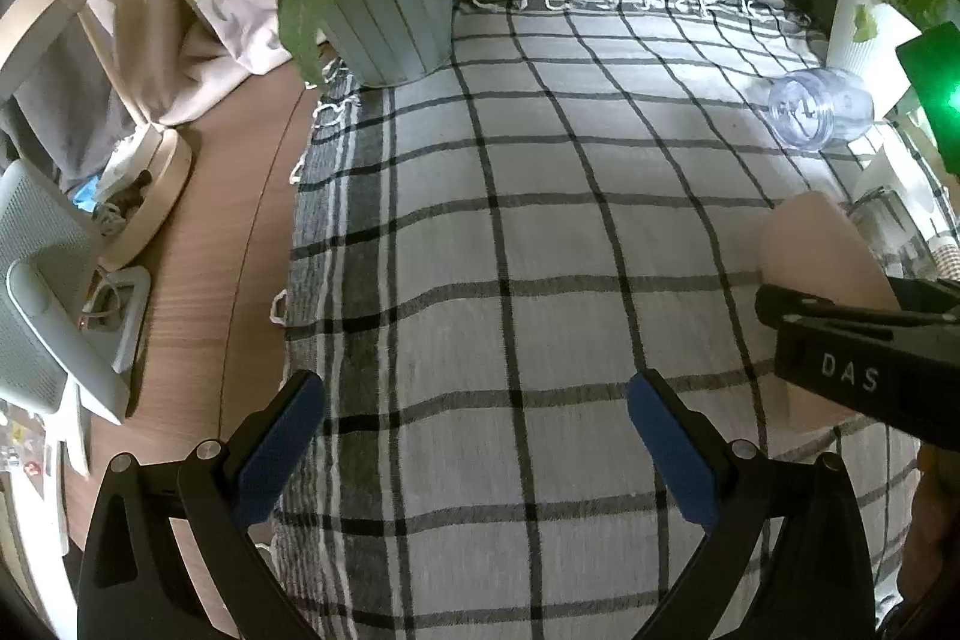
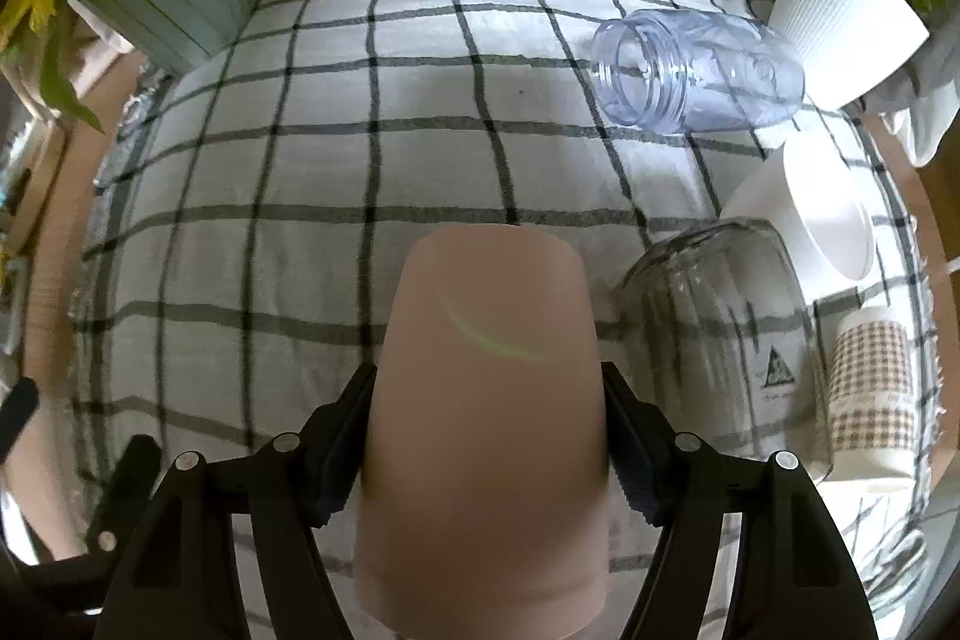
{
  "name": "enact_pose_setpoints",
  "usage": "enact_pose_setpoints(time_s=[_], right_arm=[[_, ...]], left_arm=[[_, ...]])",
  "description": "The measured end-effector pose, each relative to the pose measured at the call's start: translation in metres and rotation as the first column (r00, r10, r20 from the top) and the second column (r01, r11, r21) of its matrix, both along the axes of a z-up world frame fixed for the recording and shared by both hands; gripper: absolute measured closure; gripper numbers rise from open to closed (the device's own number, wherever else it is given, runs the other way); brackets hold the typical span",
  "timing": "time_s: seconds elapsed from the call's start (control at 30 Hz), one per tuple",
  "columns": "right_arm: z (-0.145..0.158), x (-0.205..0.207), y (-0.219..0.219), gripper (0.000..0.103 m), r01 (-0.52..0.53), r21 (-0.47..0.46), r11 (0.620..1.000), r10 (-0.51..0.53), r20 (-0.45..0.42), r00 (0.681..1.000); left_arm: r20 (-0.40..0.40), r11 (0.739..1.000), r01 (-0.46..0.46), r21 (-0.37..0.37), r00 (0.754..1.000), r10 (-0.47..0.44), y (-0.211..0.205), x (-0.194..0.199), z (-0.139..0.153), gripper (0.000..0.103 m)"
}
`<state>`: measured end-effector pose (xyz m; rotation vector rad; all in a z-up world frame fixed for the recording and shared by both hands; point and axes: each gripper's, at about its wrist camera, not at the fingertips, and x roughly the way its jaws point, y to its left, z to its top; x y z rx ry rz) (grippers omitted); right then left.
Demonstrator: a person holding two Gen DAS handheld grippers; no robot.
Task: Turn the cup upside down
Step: 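Close the left gripper on the pink cup's body and lift it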
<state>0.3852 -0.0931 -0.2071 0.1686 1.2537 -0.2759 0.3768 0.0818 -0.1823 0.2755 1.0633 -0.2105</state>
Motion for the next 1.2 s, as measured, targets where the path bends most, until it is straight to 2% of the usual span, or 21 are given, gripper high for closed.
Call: enact_pose_setpoints(time_s=[0.3, 0.57, 0.8, 1.07, 1.2], right_arm=[[0.018, -0.018, 0.031, 0.033, -0.026, 0.049, 0.998, 0.025, 0.035, 0.999], [0.008, -0.024, 0.067, 0.033, -0.061, 0.086, 0.994, 0.058, 0.040, 0.998], [-0.006, -0.022, 0.083, 0.033, -0.090, 0.094, 0.991, 0.087, 0.033, 0.996], [-0.008, -0.024, 0.089, 0.032, -0.129, 0.099, 0.987, 0.128, 0.022, 0.992], [0.003, -0.030, 0.085, 0.024, -0.140, 0.104, 0.985, 0.134, 0.064, 0.989]], left_arm=[[0.010, 0.999, -0.043, -0.004, 0.999, 0.043, 0.037, -0.013, 0.007, 0.000], [-0.017, 0.996, -0.086, 0.038, 0.996, 0.087, 0.066, -0.027, -0.002, 0.000], [-0.009, 0.991, -0.116, 0.067, 0.993, 0.117, 0.070, -0.034, -0.002, 0.000], [-0.016, 0.983, -0.164, 0.078, 0.986, 0.166, 0.070, -0.040, 0.001, 0.000], [-0.004, 0.981, -0.178, 0.080, 0.984, 0.179, 0.067, -0.042, 0.010, 0.000]])
